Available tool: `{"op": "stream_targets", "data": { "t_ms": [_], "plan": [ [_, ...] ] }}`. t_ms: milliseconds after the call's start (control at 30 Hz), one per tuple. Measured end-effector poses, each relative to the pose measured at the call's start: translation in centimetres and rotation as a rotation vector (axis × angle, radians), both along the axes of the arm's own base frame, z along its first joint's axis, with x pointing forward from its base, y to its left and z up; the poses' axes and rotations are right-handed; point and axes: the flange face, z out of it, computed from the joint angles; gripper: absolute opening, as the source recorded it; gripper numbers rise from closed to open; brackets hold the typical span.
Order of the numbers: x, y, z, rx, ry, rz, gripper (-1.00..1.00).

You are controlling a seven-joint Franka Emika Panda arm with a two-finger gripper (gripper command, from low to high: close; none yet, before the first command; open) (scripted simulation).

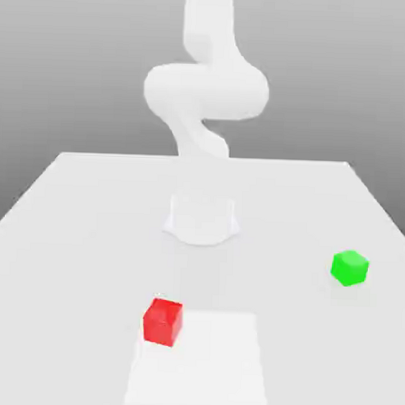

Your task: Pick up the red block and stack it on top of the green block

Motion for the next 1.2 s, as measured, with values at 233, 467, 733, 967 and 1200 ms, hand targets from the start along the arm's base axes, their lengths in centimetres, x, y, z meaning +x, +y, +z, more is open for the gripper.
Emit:
{"op": "stream_targets", "data": {
  "t_ms": [233, 467, 733, 967, 1200],
  "plan": [
    [5.4, -2.4, -17.4, 0.035, 0.262, -0.081, 0.0],
    [3.3, -4.4, -35.0, 0.072, 0.534, -0.169, 0.0],
    [-1.6, -5.1, -48.5, 0.095, 0.714, -0.23, 0.0],
    [-1.8, -5.1, -51.2, 0.095, 0.715, -0.23, -1.0],
    [-1.7, -5.1, -48.4, 0.095, 0.715, -0.23, -1.0]
  ]
}}
